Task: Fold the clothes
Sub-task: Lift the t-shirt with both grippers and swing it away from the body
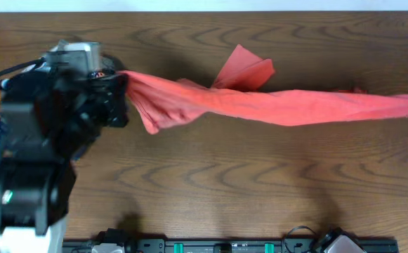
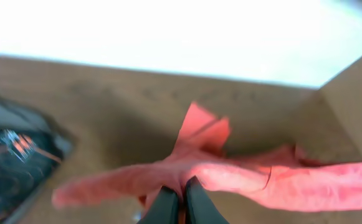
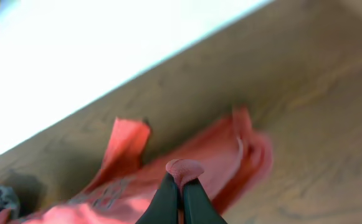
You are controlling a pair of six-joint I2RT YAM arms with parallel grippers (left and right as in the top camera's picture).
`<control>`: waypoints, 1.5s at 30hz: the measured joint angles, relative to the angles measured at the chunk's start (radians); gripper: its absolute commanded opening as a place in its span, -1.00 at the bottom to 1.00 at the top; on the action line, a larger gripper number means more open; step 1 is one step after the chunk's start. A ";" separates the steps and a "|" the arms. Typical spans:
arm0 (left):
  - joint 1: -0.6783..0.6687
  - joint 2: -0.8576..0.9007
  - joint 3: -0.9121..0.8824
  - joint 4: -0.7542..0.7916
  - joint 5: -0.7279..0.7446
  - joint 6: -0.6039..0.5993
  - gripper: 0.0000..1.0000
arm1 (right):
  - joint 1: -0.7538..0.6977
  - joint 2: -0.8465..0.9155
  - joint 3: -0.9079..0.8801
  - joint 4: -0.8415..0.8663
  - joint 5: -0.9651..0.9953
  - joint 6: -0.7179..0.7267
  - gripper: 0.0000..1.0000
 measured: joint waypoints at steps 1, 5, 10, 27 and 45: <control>0.006 -0.019 0.014 0.000 -0.001 0.000 -0.88 | 0.000 -0.007 0.020 0.002 -0.001 0.000 -0.98; 0.028 -0.083 0.050 0.010 -0.002 0.000 -0.88 | 0.000 -0.015 0.123 0.010 0.023 0.007 -0.98; 0.040 -0.147 0.097 0.053 -0.017 0.000 -0.88 | 0.000 -0.016 0.237 0.037 0.084 0.033 -0.97; 0.013 0.288 0.130 -0.063 -0.025 0.016 -0.89 | 0.129 0.272 0.270 -0.058 0.118 0.004 -0.98; 0.059 0.718 0.464 0.785 -0.023 -0.150 -0.88 | 0.324 0.657 0.327 0.790 0.188 0.328 -0.98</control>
